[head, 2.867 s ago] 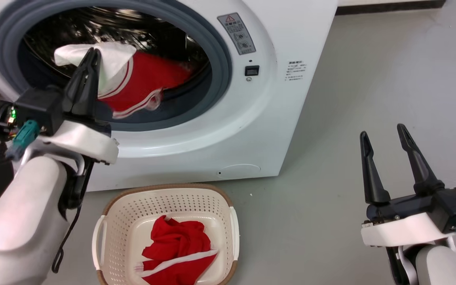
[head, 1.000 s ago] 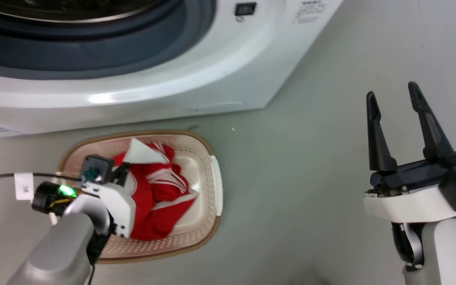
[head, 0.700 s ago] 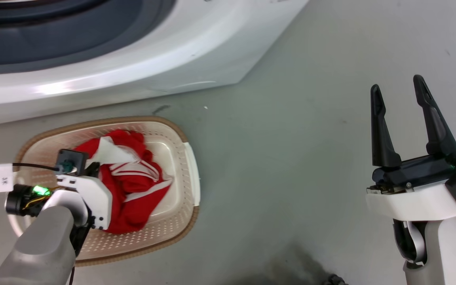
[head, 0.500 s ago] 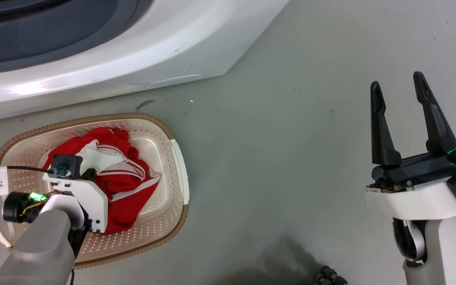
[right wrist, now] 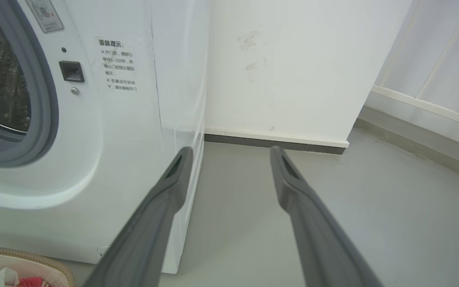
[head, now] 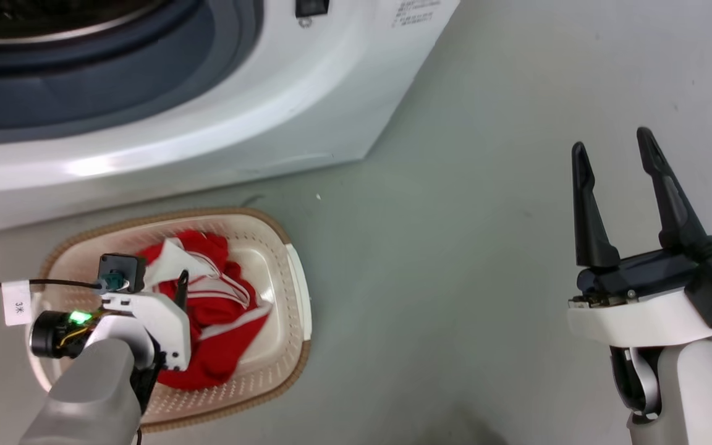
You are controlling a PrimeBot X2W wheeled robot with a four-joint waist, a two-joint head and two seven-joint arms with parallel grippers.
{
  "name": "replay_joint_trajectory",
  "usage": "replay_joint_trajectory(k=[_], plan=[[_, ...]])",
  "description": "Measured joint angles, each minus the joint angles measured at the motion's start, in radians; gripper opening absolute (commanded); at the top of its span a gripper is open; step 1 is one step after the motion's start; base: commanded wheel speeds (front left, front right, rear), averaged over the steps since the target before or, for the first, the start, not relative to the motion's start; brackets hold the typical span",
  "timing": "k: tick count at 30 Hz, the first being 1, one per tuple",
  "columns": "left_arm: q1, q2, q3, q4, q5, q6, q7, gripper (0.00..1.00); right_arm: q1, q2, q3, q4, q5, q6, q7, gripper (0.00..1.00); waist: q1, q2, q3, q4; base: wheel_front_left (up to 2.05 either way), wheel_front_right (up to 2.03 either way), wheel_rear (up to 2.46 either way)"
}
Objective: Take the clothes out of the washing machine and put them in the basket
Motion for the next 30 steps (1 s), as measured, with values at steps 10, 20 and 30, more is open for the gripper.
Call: replay_joint_trajectory(k=[10,20,30], plan=[[0.151,-0.006,0.205,-0.433,0.078,0.079,-0.003,1.0,0.06,0.0,-0.039,0.041,-0.026,0.0,0.0,1.0,-0.0002,0.0,-0.189,0.067,0.0,0.0,0.0],[0.376,-0.065,0.423,-0.847,0.219,0.104,-0.003,1.0,0.113,0.001,-0.087,0.057,-0.028,0.0,0.0,1.0,-0.0003,0.0,-0.332,0.153,0.0,0.0,0.0],[0.59,-0.158,0.546,-1.12,0.369,0.115,-0.004,1.0,0.184,0.0,-0.086,0.07,-0.034,0.0,0.0,1.0,-0.0003,0.0,-0.45,0.211,0.0,0.0,0.0]])
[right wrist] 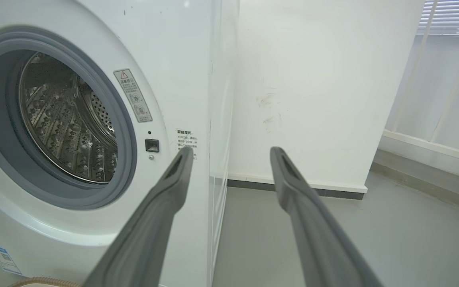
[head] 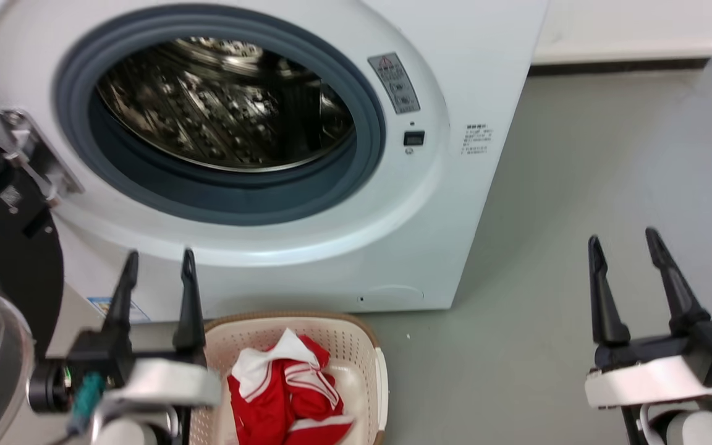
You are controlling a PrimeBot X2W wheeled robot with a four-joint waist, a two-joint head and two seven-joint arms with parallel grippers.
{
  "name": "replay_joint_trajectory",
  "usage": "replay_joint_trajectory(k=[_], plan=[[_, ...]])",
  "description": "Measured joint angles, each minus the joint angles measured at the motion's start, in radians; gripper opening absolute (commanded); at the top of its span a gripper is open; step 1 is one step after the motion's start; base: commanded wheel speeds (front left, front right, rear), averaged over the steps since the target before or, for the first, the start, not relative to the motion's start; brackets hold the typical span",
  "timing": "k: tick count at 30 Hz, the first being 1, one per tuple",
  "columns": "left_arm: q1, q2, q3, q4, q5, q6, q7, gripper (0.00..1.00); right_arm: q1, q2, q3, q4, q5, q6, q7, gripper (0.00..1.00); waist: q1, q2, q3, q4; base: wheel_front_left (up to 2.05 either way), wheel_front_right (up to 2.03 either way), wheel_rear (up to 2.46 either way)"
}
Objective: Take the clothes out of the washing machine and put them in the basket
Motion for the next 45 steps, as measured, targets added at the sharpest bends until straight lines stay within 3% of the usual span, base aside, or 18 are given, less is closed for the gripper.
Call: replay_joint_trajectory(k=[14,20,37,38,45], plan=[[0.174,-0.081,0.022,-0.075,0.102,-0.007,0.0,1.0,0.076,0.0,0.017,0.005,0.0,0.0,0.0,1.0,0.0,0.0,-0.088,0.014,0.0,0.0,0.0],[0.178,-0.083,0.023,-0.069,0.149,-0.007,0.0,1.0,0.083,0.0,0.024,0.005,0.005,0.0,0.0,1.0,0.0001,0.0,-0.088,0.009,0.0,0.0,0.0],[0.178,-0.1,0.042,-0.071,0.152,-0.016,0.0,1.0,0.083,0.0,0.022,0.005,0.006,0.0,0.0,1.0,0.0002,0.0,-0.093,0.0,0.0,0.0,0.0],[0.178,-0.102,0.043,-0.071,0.152,-0.017,0.0,0.0,0.083,0.0,0.023,0.005,0.007,0.0,0.0,0.0,0.0002,0.0,-0.093,0.0,0.0,0.0,0.0],[0.193,-0.107,0.04,-0.015,0.109,-0.021,0.02,0.0,0.102,0.0,0.026,0.048,0.051,0.0,0.009,0.0,0.0002,0.0,-0.093,0.001,0.0,0.0,0.0]])
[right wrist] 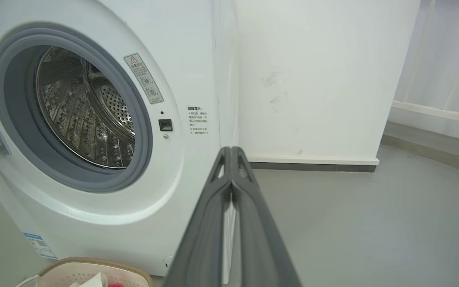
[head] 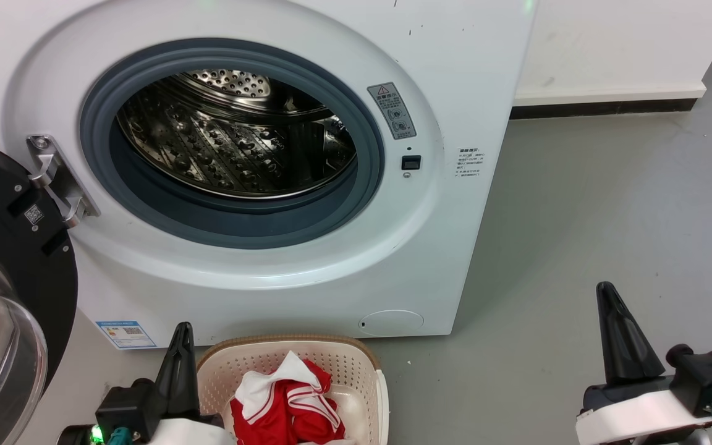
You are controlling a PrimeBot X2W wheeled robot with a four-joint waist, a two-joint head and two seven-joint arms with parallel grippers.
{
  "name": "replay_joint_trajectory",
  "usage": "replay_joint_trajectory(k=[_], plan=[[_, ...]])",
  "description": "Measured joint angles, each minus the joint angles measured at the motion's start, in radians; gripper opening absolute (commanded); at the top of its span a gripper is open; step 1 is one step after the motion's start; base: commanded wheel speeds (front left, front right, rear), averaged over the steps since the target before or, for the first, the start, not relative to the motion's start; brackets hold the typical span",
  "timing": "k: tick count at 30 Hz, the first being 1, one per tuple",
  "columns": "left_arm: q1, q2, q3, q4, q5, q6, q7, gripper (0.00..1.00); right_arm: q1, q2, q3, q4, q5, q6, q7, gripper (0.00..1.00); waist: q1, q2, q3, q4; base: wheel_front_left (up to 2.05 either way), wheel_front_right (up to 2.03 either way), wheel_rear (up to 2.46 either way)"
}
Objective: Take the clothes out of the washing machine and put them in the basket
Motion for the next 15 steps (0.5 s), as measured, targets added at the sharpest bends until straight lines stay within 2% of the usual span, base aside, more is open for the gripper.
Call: replay_joint_trajectory(k=[15], plan=[[-0.023,-0.004,0.027,0.036,-0.298,-0.031,0.07,0.0,-0.017,-0.013,0.002,0.047,0.332,0.0,0.054,0.0,0.0,0.0,-0.002,0.007,0.0,0.0,0.0]])
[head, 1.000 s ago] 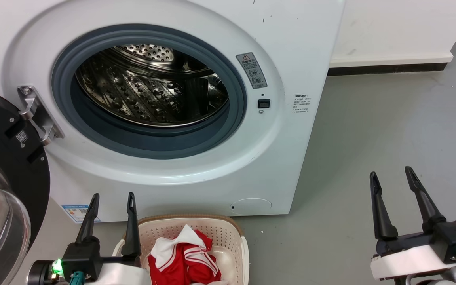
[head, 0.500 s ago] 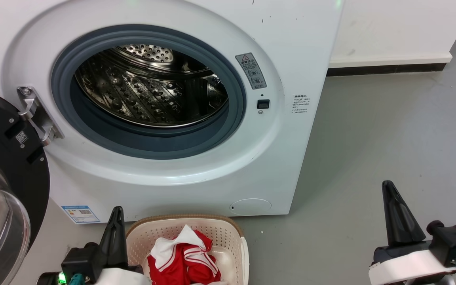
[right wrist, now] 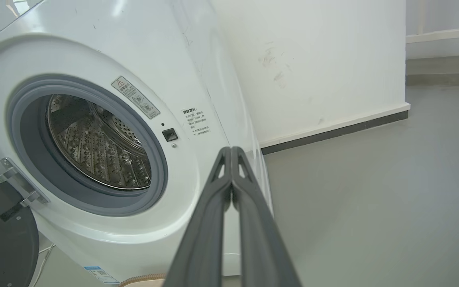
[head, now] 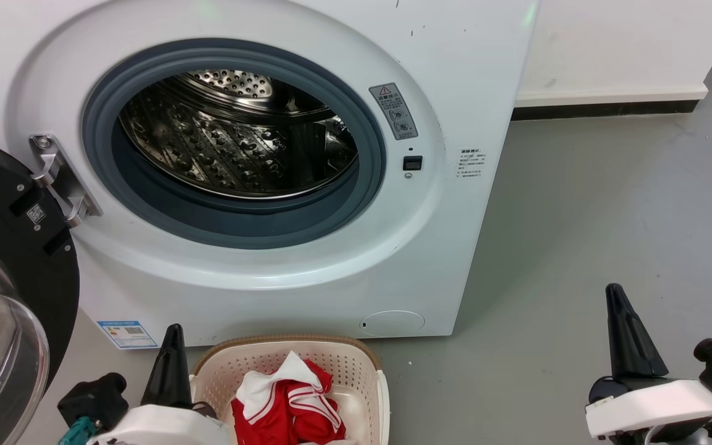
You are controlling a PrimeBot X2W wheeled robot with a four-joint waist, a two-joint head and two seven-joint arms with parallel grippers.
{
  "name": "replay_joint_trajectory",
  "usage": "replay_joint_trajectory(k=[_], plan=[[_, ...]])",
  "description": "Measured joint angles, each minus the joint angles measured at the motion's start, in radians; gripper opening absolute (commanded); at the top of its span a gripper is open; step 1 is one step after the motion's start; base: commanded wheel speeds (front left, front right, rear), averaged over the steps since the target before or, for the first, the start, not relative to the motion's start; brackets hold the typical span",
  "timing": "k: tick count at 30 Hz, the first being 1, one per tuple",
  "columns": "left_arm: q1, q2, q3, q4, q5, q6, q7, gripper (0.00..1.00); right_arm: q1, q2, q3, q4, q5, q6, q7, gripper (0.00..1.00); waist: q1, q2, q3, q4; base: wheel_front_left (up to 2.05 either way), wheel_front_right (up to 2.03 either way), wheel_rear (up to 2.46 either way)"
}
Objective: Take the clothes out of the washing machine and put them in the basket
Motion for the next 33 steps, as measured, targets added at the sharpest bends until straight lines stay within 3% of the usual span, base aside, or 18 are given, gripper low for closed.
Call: replay_joint_trajectory(k=[33], plan=[[-0.067,-0.006,0.043,0.062,-0.504,-0.049,0.119,0.0,-0.045,-0.016,-0.011,0.071,0.538,0.0,0.105,0.0,0.0001,0.0,-0.004,0.014,0.0,0.0,0.0]])
